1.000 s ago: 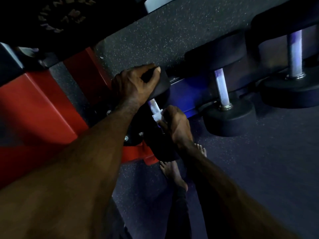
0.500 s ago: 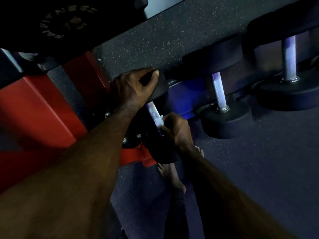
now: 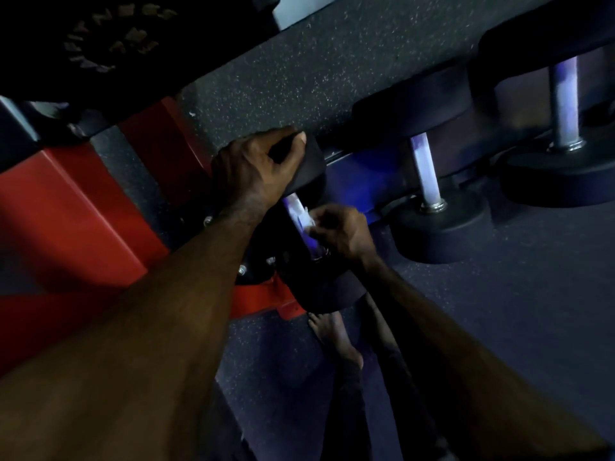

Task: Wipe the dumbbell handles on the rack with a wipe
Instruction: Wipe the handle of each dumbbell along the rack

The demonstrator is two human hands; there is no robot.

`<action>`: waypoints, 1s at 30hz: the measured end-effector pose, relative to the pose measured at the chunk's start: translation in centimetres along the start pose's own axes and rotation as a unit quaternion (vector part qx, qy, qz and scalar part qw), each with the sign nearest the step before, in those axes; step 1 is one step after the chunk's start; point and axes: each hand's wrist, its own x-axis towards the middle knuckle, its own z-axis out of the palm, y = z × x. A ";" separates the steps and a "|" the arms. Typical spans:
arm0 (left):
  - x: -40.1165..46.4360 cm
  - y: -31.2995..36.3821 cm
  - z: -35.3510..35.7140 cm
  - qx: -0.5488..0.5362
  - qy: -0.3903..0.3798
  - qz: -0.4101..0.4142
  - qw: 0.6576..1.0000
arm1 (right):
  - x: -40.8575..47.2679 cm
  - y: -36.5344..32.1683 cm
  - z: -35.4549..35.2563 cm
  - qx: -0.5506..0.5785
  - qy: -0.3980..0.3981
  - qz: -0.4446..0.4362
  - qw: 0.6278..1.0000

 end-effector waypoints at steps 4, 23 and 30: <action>-0.1 0.5 -0.3 0.010 0.001 0.005 1.000 | 1.7 -1.3 0.1 0.044 -0.002 -0.024 0.999; -0.1 0.2 0.2 -0.018 0.020 0.001 1.000 | -0.8 0.1 0.0 -0.047 -0.014 0.007 0.999; 0.1 0.2 0.1 -0.011 0.018 0.010 1.000 | 3.9 -4.8 -0.6 -0.092 -0.158 0.028 0.983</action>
